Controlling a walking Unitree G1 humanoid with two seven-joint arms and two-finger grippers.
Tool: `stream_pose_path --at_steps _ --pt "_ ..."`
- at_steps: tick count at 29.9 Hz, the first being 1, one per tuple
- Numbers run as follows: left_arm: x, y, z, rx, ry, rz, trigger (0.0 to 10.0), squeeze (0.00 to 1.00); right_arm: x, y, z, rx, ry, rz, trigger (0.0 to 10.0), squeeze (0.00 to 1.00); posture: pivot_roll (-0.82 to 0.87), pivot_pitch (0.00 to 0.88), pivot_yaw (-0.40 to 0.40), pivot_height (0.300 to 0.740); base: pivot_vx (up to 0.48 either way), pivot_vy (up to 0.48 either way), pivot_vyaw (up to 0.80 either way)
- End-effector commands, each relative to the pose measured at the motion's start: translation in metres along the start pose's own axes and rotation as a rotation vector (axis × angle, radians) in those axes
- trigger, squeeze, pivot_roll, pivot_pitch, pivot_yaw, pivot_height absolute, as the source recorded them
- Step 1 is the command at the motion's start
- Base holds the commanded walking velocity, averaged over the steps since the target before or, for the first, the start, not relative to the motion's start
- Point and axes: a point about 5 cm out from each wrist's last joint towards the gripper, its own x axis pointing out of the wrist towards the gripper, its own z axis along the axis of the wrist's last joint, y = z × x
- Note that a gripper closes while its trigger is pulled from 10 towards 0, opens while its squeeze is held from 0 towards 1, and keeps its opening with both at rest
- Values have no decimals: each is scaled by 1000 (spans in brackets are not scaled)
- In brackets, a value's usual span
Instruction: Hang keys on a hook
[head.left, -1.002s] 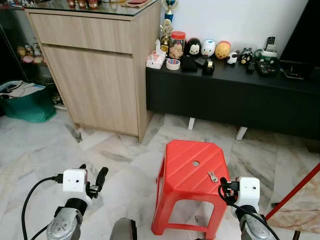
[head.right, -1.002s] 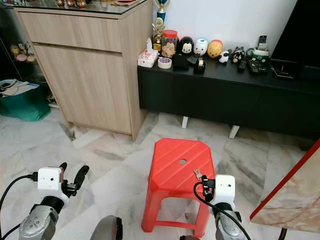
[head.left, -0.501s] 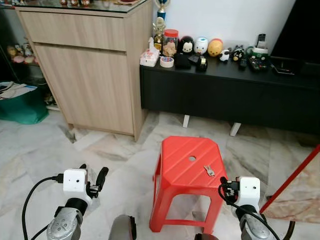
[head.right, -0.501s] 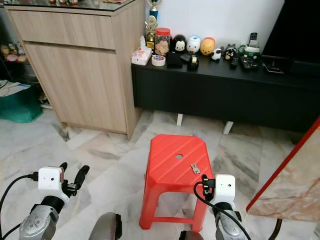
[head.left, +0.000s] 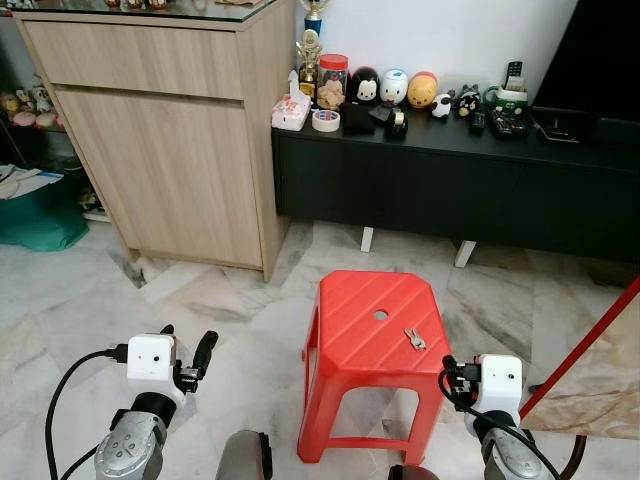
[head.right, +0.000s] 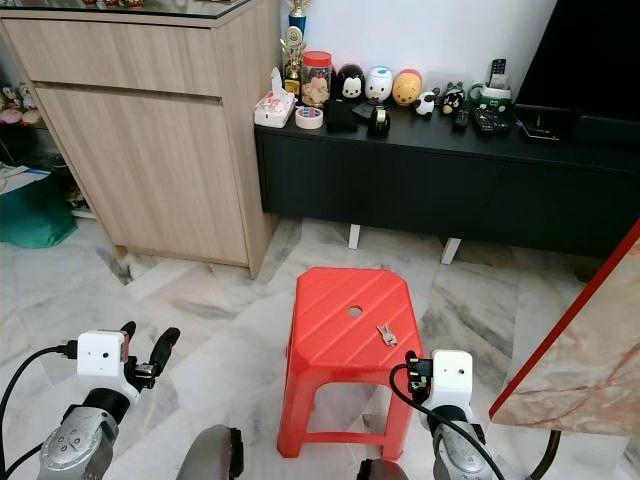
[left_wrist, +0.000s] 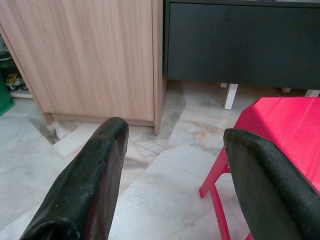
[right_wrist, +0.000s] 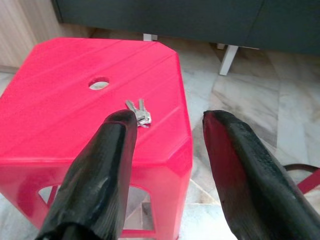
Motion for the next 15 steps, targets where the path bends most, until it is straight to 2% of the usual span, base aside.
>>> stream_pose_path --at_steps 1,2,8,15 --pt "4 -3 1 -9 4 -12 10000 0 3 1 5 -18 -24 12 10000 0 122 0 -52 605 0 0 0" --pt "4 -3 1 -9 4 -12 10000 0 3 1 5 -18 -24 12 10000 0 122 0 -52 605 0 0 0" --pt "5 -2 3 -7 1 -13 10000 0 5 4 7 -20 -32 29 10000 0 123 0 -51 605 0 0 744" --pt "7 -2 3 -8 -4 -14 10000 0 6 1 5 -6 -17 11 10000 0 123 0 -49 605 0 0 0"
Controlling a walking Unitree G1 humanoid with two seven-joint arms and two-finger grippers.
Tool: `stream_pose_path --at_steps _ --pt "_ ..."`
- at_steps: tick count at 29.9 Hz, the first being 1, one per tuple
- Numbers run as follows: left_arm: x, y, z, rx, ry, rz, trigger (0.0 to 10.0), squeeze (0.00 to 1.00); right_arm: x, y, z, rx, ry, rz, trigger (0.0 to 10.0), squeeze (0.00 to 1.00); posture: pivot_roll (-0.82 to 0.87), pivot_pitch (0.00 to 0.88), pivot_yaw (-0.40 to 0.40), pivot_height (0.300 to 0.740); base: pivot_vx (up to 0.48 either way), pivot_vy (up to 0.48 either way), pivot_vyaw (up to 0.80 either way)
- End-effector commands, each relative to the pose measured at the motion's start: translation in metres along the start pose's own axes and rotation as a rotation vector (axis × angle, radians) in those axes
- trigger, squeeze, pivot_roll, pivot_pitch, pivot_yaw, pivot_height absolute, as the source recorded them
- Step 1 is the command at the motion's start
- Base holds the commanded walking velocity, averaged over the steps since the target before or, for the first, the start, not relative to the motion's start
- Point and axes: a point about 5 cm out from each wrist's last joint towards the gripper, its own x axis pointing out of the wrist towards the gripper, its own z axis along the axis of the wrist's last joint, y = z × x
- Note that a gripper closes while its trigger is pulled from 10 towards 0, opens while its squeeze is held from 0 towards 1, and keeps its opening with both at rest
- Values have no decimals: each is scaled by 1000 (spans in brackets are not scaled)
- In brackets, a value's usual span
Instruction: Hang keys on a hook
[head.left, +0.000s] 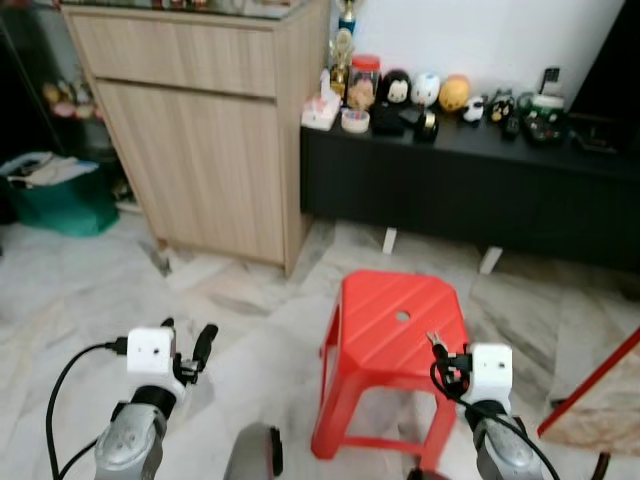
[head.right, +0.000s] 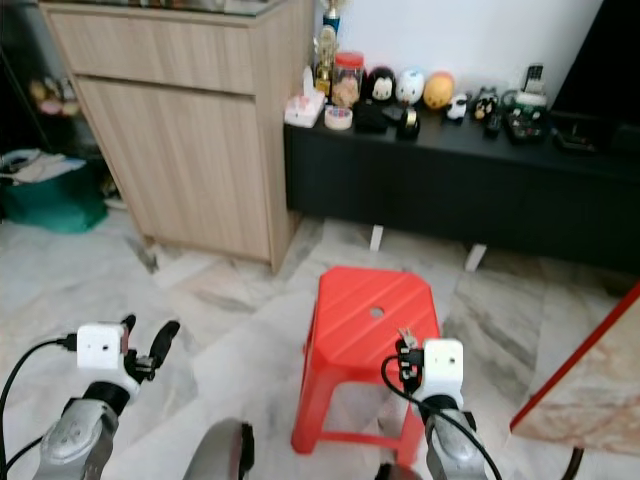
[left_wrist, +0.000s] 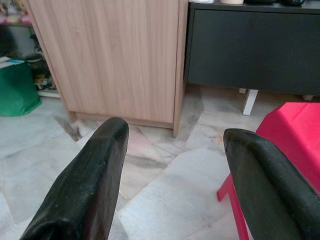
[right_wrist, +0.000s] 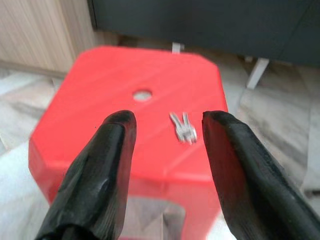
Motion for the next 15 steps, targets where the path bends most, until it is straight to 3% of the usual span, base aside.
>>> stream_pose_path --at_steps 1,8,15 --pt "2 -3 -1 -9 12 -15 10000 0 1 -4 1 -2 -3 -14 10000 0 123 0 -49 605 0 0 0" --pt "2 -3 -1 -7 12 -11 10000 0 1 -3 -2 -19 15 -4 10000 0 122 0 -48 605 278 0 0" --pt "2 -2 -1 -4 15 -10 10000 0 1 -1 -5 -39 27 24 10000 0 119 0 -48 605 296 0 604"
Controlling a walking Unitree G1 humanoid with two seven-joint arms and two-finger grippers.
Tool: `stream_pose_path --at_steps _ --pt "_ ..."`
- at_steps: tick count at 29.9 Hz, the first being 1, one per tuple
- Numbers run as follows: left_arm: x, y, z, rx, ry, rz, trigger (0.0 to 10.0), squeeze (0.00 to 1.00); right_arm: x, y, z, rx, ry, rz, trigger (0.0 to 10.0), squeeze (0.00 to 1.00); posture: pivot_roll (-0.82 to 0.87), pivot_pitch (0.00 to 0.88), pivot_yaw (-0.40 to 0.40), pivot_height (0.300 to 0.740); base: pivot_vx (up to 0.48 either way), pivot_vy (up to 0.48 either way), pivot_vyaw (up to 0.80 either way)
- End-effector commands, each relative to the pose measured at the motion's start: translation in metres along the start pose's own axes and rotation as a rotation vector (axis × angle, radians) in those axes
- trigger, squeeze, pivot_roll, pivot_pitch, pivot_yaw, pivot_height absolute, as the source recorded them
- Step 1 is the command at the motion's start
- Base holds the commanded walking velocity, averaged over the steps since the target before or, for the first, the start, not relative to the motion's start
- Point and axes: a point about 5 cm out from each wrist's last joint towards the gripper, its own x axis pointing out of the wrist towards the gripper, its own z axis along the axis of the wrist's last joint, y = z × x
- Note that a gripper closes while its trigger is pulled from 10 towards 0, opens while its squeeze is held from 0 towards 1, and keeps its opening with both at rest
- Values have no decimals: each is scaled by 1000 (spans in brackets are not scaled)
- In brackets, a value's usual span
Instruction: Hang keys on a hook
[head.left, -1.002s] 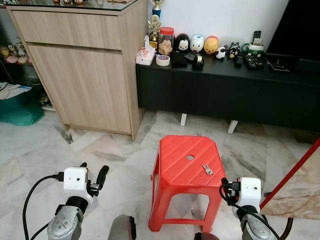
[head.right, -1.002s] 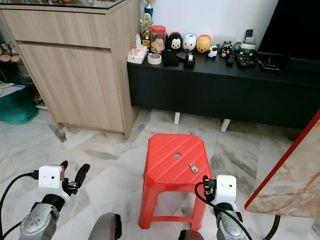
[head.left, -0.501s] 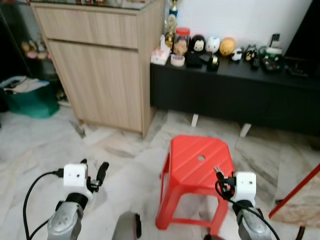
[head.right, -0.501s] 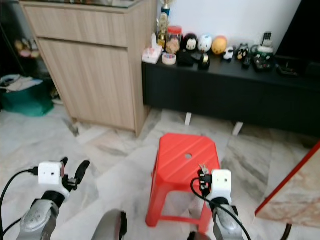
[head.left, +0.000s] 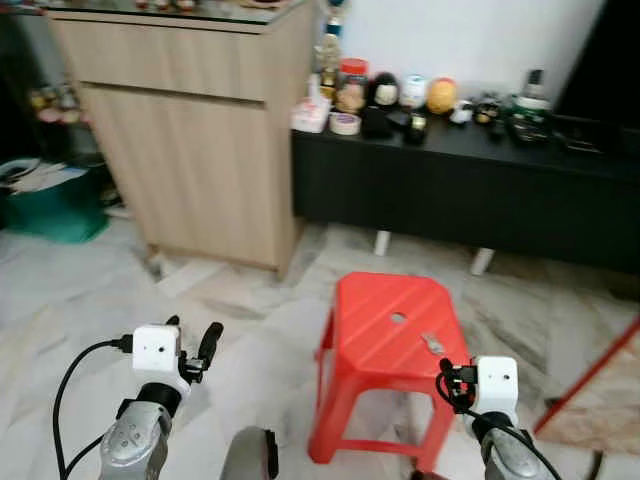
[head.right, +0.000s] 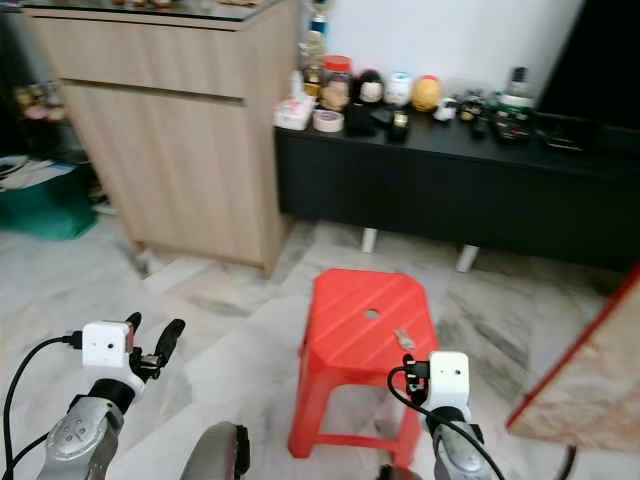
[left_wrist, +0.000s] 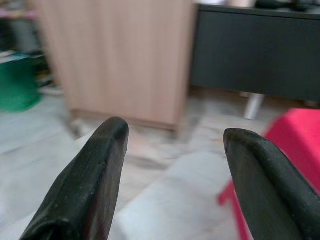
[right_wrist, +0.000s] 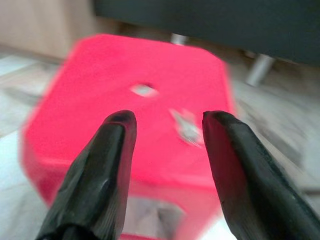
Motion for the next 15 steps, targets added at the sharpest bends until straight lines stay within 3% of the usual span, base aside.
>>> stream_pose_path --at_steps 1,15 --pt "0 3 -2 0 19 9 10000 0 3 6 4 -11 -16 26 10000 0 119 0 -48 605 296 0 0" --pt "-1 3 -3 -1 20 12 10000 0 3 -2 1 3 2 -31 10000 0 117 0 -53 605 279 0 0"
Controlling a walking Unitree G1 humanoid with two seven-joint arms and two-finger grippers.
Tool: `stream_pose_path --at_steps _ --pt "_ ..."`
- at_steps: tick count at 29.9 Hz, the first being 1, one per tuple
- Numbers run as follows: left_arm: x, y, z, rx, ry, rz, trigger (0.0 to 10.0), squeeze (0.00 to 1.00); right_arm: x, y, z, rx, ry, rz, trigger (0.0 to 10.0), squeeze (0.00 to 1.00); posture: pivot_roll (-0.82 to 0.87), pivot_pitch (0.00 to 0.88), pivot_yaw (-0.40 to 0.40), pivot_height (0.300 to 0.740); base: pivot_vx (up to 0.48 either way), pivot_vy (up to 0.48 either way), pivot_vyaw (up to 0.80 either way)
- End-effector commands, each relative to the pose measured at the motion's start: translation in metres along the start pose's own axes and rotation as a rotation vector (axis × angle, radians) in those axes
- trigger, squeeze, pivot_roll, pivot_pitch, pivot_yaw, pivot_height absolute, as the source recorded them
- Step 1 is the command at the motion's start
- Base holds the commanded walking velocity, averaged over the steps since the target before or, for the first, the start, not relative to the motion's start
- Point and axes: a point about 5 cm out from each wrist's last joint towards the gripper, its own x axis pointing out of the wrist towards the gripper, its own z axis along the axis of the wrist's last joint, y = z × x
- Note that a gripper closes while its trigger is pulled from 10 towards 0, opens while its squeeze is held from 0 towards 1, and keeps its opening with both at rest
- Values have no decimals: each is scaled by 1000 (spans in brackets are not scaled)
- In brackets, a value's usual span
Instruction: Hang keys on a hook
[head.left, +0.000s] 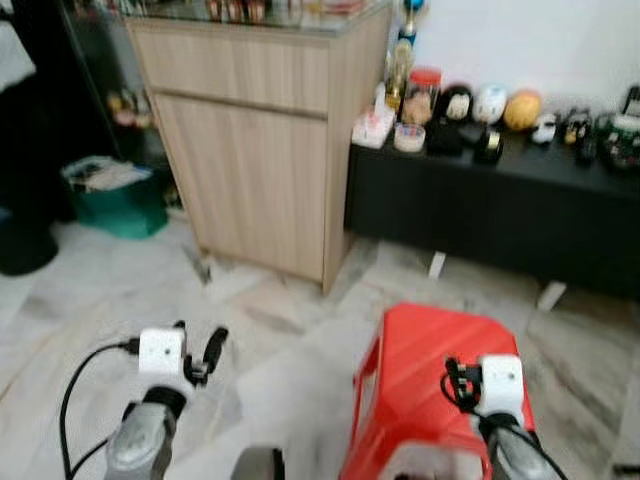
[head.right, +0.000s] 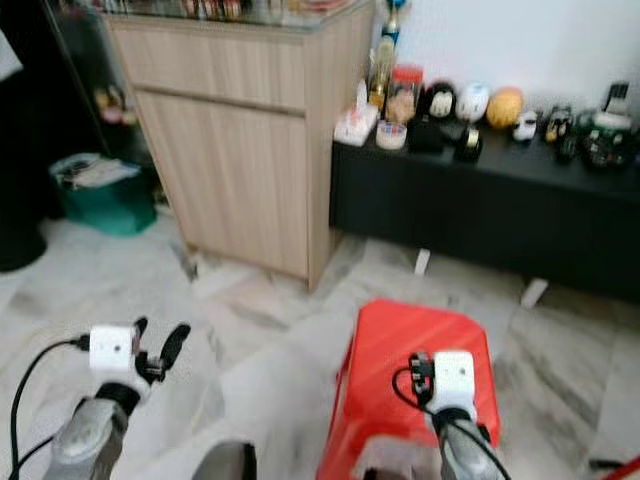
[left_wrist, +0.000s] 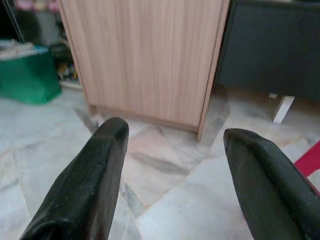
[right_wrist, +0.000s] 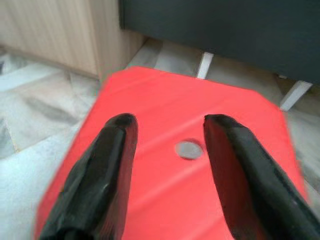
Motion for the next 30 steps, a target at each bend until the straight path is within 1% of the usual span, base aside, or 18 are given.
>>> stream_pose_path --at_steps 1,9,26,30 --pt "2 -1 4 -4 -15 0 10000 0 0 -8 -2 -1 15 -33 10000 0 117 0 -53 605 0 0 0" --pt "0 -3 2 0 -11 -13 10000 0 0 -10 -1 2 13 -42 10000 0 119 0 -57 605 0 0 0" --pt "0 -2 4 1 -19 -2 10000 0 1 -10 -1 4 13 -43 10000 0 119 0 -58 605 0 -326 0" --pt "0 -1 3 2 -18 7 10000 0 2 -10 0 3 15 -41 10000 0 117 0 -58 605 0 0 0"
